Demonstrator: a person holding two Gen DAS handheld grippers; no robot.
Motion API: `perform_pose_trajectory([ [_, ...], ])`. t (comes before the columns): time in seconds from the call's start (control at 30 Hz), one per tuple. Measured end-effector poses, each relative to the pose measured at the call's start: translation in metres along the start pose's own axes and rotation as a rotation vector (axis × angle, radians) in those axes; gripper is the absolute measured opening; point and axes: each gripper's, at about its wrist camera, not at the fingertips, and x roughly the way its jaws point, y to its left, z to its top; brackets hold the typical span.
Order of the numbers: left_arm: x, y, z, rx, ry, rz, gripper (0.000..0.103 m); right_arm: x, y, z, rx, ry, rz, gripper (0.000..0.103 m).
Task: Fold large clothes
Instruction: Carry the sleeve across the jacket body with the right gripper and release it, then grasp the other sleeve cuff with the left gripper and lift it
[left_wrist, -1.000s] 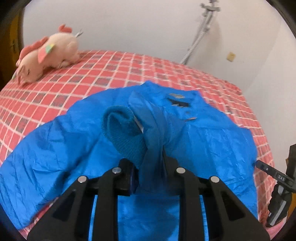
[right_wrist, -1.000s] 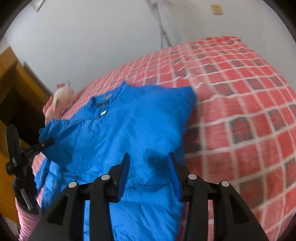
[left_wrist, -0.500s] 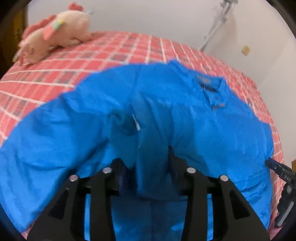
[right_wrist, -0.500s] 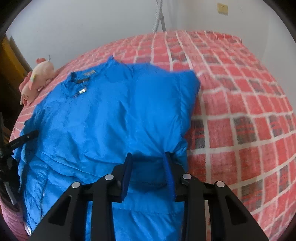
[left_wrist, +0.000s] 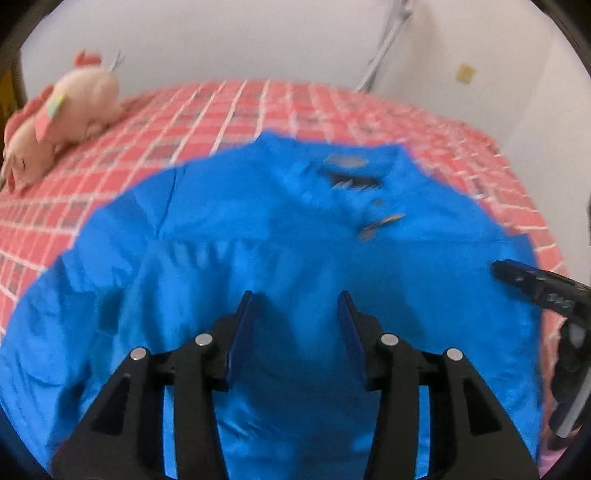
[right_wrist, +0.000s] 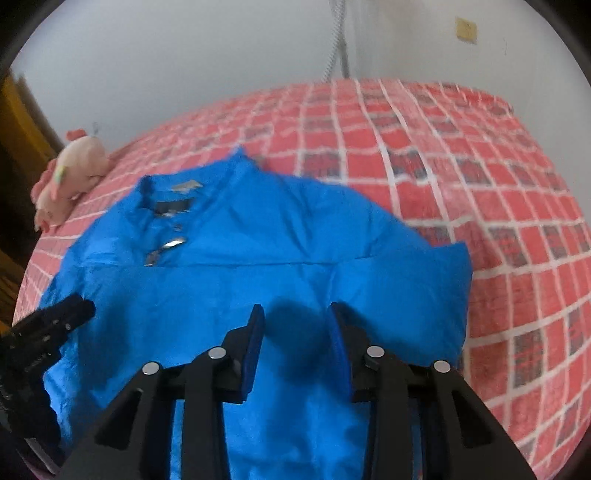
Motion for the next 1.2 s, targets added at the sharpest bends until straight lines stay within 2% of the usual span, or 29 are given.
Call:
perform_pose_trajectory([
  [0.1, 0.009, 0.013, -0.005, -0.005, -0.011, -0.04, 0.04, 0.006, -0.011, -0.002, 0.03, 0.003, 0.058, 0.032],
  [0.2, 0.003, 0.014, -0.004, -0.035, -0.005, -0.042, 0.038, 0.0, -0.01, -0.005, 0.027, 0.002, 0.034, 0.034],
  [0.23, -0.006, 0.012, -0.007, -0.042, -0.012, -0.034, 0.04, -0.008, -0.006, -0.008, 0.012, -0.013, 0.029, 0.036],
  [0.27, -0.014, 0.009, -0.008, -0.038, -0.027, -0.043, 0.048, -0.018, 0.0, -0.013, -0.014, -0.03, 0.038, 0.037],
  [0.33, -0.033, 0.001, -0.017, -0.009, -0.056, -0.047, 0.053, -0.032, 0.009, -0.024, -0.045, -0.039, 0.045, 0.037],
  [0.43, -0.043, -0.009, -0.027, 0.022, -0.052, -0.066, 0.053, -0.044, 0.015, -0.044, -0.055, -0.013, 0.071, 0.037],
  [0.5, -0.038, -0.011, -0.034, 0.03, -0.021, -0.072, 0.053, -0.042, 0.015, -0.051, -0.049, 0.014, 0.075, 0.037],
  [0.6, -0.014, -0.004, -0.04, 0.021, 0.03, -0.062, 0.053, -0.024, 0.009, -0.059, -0.037, 0.056, 0.032, 0.037],
  [0.77, -0.008, -0.006, -0.046, 0.051, 0.005, -0.043, 0.053, -0.014, 0.01, -0.061, -0.037, 0.037, 0.04, 0.037],
  [0.9, -0.014, -0.003, -0.044, 0.022, 0.02, -0.057, 0.053, -0.03, 0.01, -0.064, -0.037, 0.014, 0.053, 0.038],
  [0.97, -0.029, 0.008, -0.045, -0.029, 0.033, -0.088, 0.056, -0.053, 0.014, -0.066, -0.052, -0.011, 0.097, 0.039],
  [1.0, -0.04, 0.013, -0.046, -0.042, 0.024, -0.106, 0.058, -0.063, 0.014, -0.066, -0.058, -0.025, 0.108, 0.043],
  [1.07, -0.07, 0.03, -0.052, -0.054, -0.023, -0.118, 0.068, -0.081, 0.018, -0.069, -0.073, -0.039, 0.102, 0.049],
  [1.13, -0.096, 0.053, -0.062, -0.068, -0.06, -0.091, 0.075, -0.092, 0.021, -0.073, -0.083, -0.037, 0.09, 0.054],
  [1.2, -0.126, 0.089, -0.079, -0.096, -0.09, -0.016, 0.079, -0.096, 0.023, -0.078, -0.087, -0.027, 0.077, 0.058],
])
